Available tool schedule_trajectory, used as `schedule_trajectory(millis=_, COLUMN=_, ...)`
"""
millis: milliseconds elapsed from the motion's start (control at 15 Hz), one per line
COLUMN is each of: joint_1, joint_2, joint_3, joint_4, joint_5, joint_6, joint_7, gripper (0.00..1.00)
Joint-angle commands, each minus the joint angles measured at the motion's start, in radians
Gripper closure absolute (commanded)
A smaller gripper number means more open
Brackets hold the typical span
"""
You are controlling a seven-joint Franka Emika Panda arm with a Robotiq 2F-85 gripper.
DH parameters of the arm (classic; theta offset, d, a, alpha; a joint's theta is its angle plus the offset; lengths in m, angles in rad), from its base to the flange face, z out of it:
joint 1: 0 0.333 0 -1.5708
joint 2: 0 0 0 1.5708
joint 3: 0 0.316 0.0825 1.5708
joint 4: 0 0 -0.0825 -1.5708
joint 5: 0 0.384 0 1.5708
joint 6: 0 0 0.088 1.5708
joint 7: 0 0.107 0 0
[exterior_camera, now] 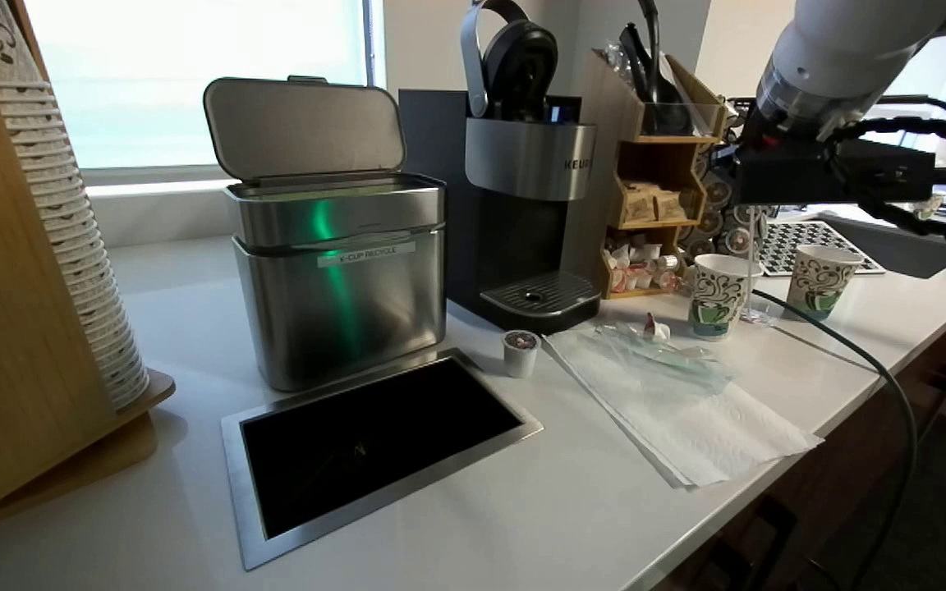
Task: Stir the contents of the cup
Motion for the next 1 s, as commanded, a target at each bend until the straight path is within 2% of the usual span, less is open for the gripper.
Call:
schedule_trajectory(millis=0, joint_1=-0.013, joint_2=-0.005, joint_3=0.033, joint_4=0.019, joint_5=0.006, joint_6=-0.068, joint_7=0.066, gripper=0.99)
schedule_trajectory(millis=400, joint_1=-0.018, joint_2=-0.037, joint_3=0.049, joint_4=0.044, joint_5=0.062, joint_6=-0.25, joint_7=0.208, gripper=0.99)
schedule_trajectory(millis=933, joint_1=-0.033, joint_2=-0.009, joint_3=0.049, joint_4=0.12, joint_5=0.084, joint_6=-0.46, joint_7=0.503, gripper=0.99)
